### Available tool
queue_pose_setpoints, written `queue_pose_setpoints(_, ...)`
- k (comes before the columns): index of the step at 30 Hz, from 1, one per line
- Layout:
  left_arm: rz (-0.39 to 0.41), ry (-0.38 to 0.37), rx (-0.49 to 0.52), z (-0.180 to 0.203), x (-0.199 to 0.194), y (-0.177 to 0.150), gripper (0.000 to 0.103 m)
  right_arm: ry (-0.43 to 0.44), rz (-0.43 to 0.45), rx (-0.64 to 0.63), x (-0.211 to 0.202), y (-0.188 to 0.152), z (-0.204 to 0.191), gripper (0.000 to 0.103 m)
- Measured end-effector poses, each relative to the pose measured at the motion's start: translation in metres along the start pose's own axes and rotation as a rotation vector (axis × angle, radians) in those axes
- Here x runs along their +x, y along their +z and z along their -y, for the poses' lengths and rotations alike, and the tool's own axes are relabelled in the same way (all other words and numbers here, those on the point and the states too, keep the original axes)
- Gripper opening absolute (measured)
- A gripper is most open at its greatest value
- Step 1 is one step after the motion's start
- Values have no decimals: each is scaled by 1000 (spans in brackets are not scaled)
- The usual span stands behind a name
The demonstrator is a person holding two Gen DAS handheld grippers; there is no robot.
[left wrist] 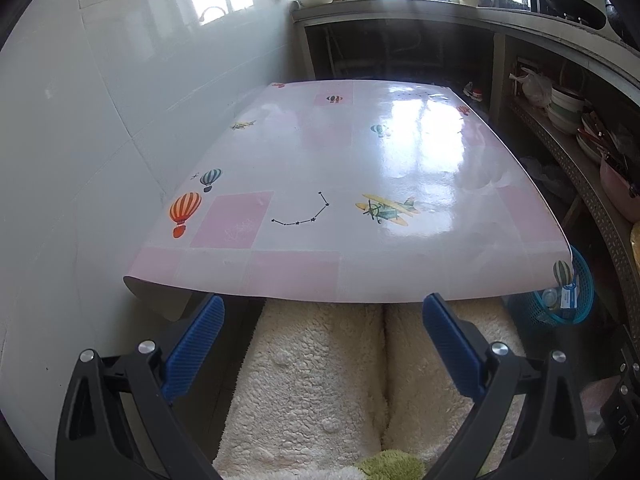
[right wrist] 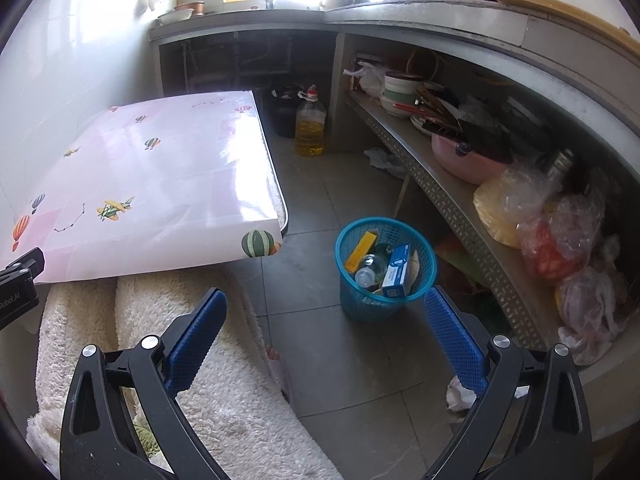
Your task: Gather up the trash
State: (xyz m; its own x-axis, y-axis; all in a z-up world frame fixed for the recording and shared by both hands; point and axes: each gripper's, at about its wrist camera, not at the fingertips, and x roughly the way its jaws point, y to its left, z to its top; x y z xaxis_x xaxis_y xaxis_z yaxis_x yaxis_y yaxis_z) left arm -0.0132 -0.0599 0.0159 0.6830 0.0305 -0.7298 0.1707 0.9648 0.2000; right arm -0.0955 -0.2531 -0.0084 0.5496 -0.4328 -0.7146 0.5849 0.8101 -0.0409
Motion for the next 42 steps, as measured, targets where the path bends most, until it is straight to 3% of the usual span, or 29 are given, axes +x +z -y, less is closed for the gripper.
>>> queue_pose_setpoints(42,-20,-7,-11,-6,4,1,97,-3,13,-14,-5,2,-2,95)
